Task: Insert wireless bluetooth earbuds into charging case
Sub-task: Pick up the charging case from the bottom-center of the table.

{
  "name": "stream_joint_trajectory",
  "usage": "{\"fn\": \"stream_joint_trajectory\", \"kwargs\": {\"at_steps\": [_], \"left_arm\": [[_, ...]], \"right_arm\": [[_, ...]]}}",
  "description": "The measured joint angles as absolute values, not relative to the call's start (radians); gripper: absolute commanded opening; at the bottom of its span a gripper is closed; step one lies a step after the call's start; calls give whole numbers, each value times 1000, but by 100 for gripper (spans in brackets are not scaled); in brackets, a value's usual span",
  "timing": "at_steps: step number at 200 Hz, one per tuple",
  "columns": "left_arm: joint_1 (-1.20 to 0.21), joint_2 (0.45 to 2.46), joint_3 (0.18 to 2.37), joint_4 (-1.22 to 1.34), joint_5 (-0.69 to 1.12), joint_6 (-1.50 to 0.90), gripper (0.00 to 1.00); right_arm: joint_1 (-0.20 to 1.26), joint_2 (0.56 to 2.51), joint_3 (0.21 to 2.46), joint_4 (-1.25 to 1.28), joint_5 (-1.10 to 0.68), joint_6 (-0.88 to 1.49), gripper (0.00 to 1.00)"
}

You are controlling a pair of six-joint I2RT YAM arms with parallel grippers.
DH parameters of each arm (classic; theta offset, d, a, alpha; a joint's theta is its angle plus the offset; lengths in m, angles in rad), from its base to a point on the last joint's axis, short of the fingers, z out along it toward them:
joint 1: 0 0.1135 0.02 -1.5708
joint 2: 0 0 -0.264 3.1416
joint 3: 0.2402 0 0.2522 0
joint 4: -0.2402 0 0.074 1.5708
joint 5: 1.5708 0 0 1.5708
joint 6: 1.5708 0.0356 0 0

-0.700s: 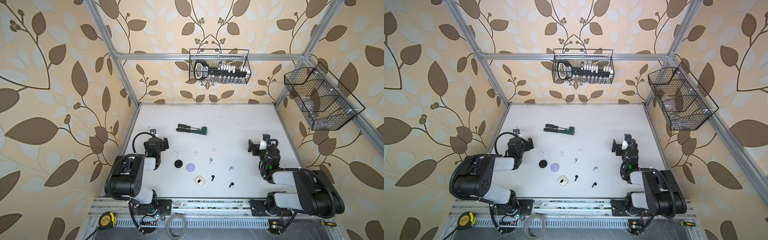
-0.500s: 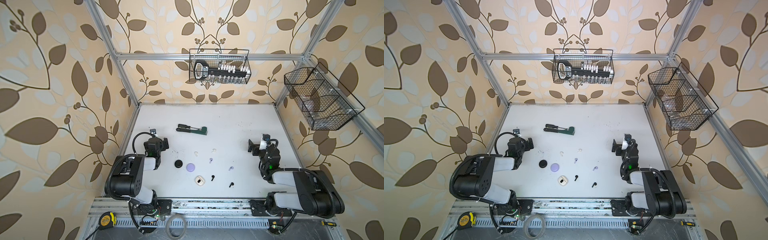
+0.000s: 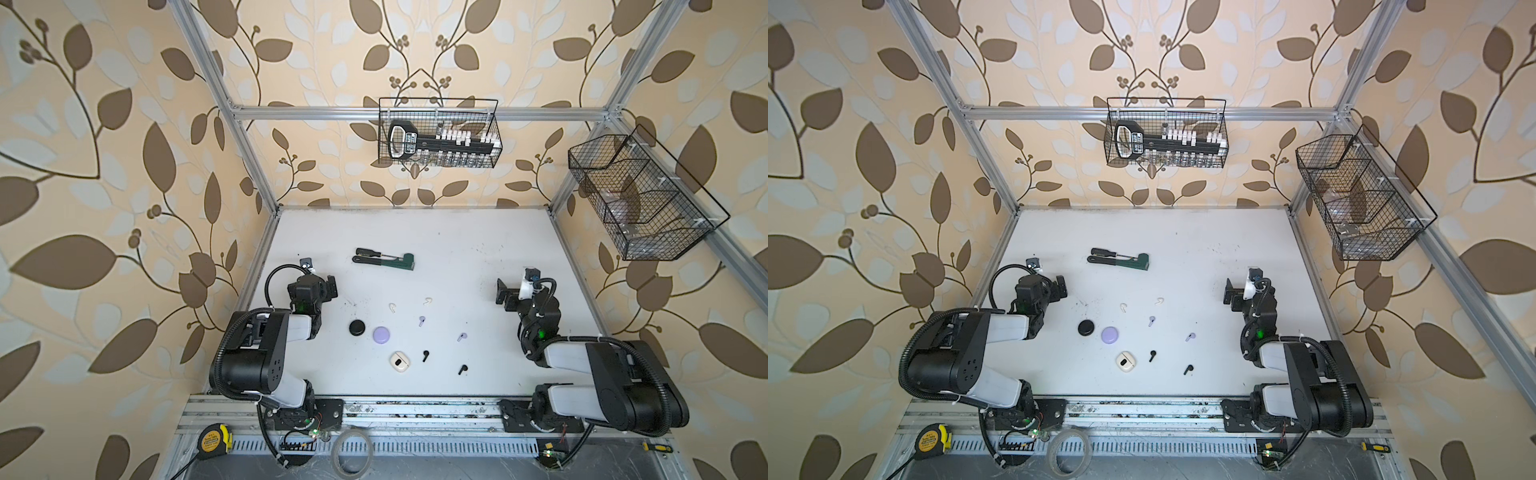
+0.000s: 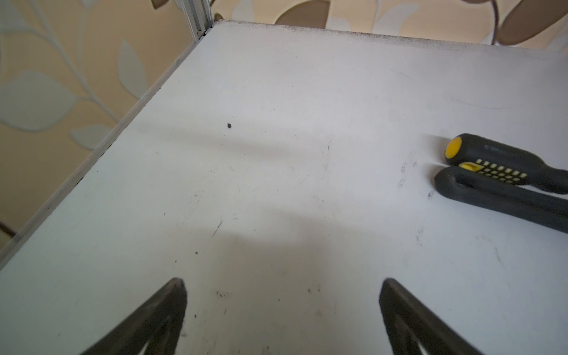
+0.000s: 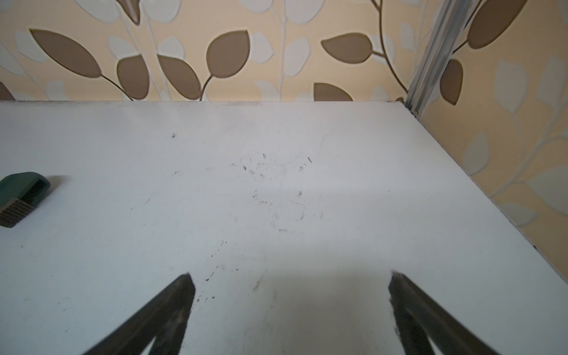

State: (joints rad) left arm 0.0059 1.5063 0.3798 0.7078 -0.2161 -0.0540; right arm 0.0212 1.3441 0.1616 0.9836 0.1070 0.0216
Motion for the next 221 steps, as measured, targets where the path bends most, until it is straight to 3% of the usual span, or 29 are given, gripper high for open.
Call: {"fn": "stream_joint_trajectory", "kwargs": {"at_steps": [107, 181, 221], "left_arm": [[6, 1493, 380, 698, -212, -52, 99], [6, 1105, 406, 400, -219, -135, 99], [6, 1019, 665, 35, -175, -274, 99]], "right_arm": [[23, 1317, 174, 936, 109, 21, 100], [60, 1069, 257, 661, 223, 60, 100], [64, 950, 480, 367, 247, 263, 100]]}}
